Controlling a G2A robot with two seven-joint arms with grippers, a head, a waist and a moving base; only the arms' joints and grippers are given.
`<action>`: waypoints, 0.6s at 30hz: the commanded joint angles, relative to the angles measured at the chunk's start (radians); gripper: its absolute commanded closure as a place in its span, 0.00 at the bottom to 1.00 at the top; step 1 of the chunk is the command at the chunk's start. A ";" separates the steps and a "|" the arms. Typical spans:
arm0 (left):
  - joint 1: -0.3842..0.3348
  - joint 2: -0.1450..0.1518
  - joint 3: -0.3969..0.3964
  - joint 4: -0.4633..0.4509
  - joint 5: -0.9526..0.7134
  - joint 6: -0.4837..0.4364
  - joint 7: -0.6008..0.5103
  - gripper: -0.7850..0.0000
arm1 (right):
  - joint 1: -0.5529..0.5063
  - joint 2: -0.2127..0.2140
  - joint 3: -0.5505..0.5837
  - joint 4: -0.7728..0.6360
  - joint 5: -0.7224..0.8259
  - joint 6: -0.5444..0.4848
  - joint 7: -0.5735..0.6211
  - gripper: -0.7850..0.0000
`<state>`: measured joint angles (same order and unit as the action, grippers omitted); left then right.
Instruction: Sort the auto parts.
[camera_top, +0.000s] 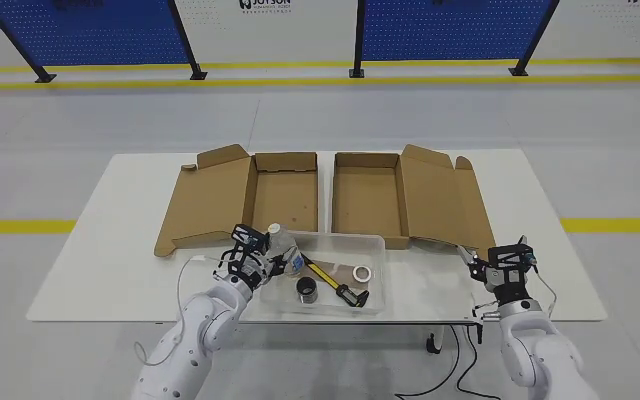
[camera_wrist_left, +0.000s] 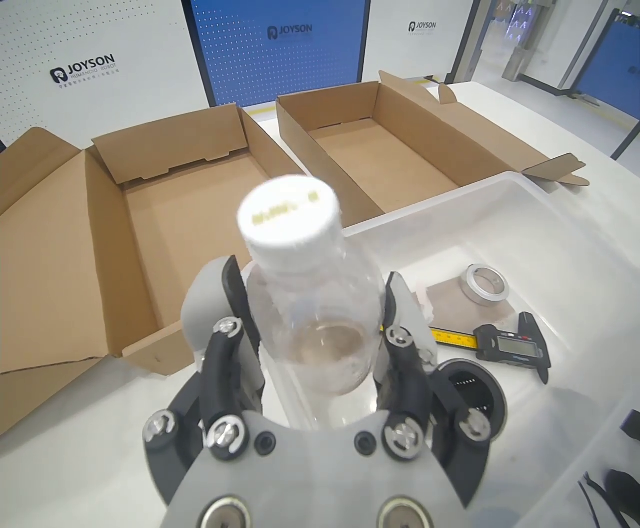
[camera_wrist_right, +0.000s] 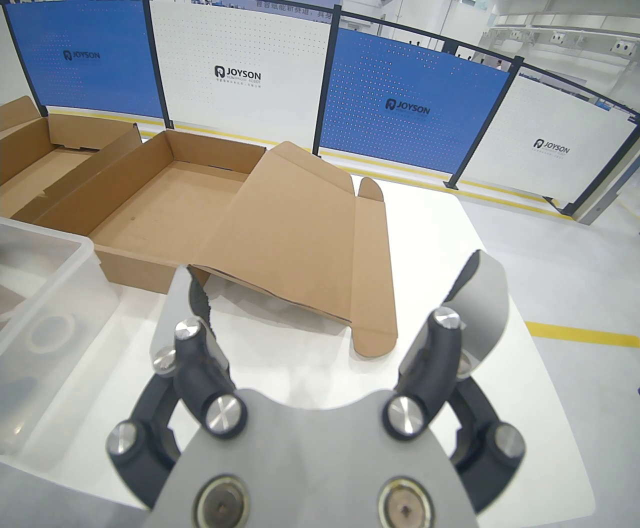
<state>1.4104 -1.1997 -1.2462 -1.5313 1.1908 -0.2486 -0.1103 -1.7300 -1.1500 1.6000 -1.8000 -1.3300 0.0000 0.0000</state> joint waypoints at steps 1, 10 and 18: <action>0.001 0.000 -0.001 -0.002 0.002 -0.002 -0.001 0.47 | 0.000 0.000 0.000 0.000 0.000 0.000 0.000 0.00; 0.006 -0.001 0.002 -0.015 0.002 -0.005 0.000 0.50 | 0.000 0.000 0.000 0.000 0.000 0.000 0.000 0.00; 0.007 -0.001 -0.003 -0.023 -0.004 -0.010 0.001 0.06 | 0.000 0.000 0.000 0.000 0.000 0.000 0.000 0.00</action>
<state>1.4177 -1.2005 -1.2486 -1.5525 1.1866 -0.2567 -0.1085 -1.7300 -1.1500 1.6000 -1.8000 -1.3300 0.0000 0.0000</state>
